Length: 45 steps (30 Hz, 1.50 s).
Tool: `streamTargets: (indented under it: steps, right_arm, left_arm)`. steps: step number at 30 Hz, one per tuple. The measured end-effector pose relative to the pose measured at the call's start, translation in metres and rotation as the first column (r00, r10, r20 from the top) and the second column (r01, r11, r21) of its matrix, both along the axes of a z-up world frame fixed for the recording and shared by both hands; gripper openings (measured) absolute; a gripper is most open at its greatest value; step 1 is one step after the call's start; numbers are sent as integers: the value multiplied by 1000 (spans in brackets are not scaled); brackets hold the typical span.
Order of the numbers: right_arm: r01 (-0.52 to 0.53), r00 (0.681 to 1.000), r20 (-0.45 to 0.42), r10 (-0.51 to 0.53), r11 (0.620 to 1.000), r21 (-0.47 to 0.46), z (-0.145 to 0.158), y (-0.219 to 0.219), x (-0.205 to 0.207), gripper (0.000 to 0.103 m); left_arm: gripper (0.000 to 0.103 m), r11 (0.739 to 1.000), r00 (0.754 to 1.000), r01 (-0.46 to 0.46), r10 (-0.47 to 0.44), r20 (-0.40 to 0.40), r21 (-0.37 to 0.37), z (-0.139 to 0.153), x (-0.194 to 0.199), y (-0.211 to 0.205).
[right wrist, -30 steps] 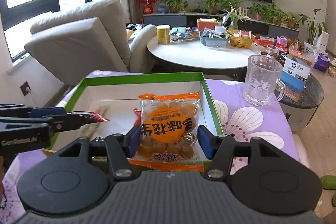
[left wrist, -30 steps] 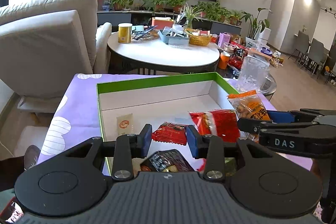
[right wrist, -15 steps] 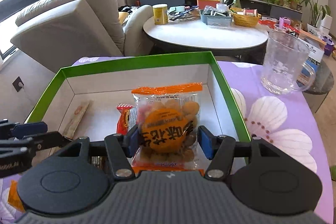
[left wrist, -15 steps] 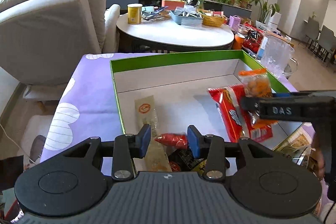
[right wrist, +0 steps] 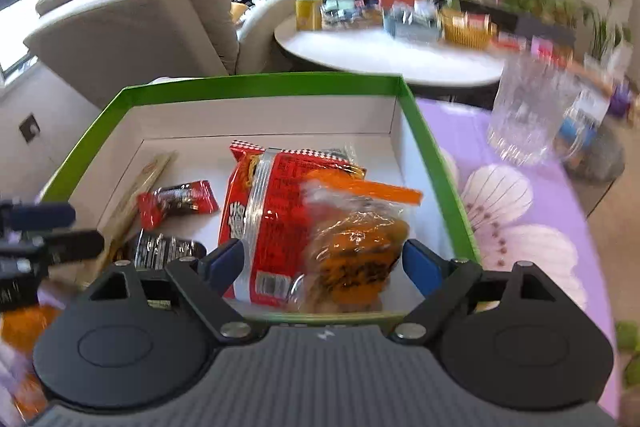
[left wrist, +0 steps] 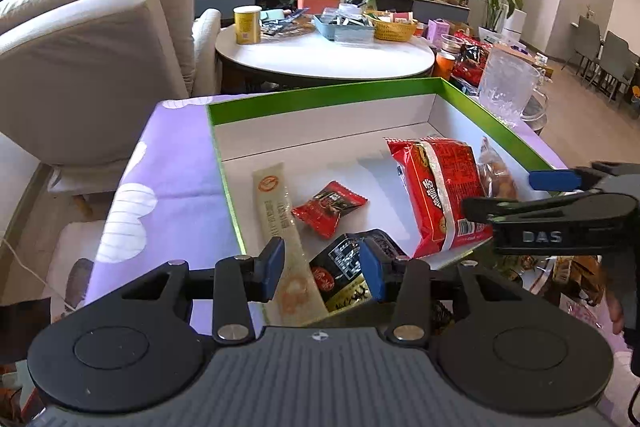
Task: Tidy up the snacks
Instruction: 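Grasp the pink snack bag with the right tool while the left tool grasps a dark pack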
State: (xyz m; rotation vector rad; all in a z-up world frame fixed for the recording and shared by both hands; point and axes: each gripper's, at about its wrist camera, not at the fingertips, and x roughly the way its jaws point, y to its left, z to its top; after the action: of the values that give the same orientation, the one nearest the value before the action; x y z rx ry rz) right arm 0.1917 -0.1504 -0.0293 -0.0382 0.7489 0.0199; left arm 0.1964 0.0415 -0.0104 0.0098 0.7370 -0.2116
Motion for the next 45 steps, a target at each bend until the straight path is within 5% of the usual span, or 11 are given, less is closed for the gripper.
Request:
streamTargets:
  steps: [10,17,24,33,41,45]
  right_arm:
    - [26,998,56,-29,998,54,22,-10,-48,63]
    - [114,992,47,-117,991,62,23,-35,-78,62]
    - [58,998,-1,-58,998,10,-1,-37,-117,63]
    - [-37,994,-106,37,999,-6,-40,-24,-112,63]
    - [-4,1000,-31,5,999,41,-51,-27,-98,63]
    - [-50,999,-4,50,998,43,-52,-29,-96,63]
  left_arm:
    - [41,998,998,50,-49,30,-33,14,-41,-4]
    - [42,987,986,160,-160,-53,7,-14,-50,-45]
    - [44,987,982,159,-154,-108,38,-37,-37,-60]
    - [49,990,986,138,-134,-102,39,-40,-40,-59]
    - [49,991,986,133,-130,-101,17,-41,-39,-55]
    - [41,990,985,142,-141,-96,-4,-41,-42,-53]
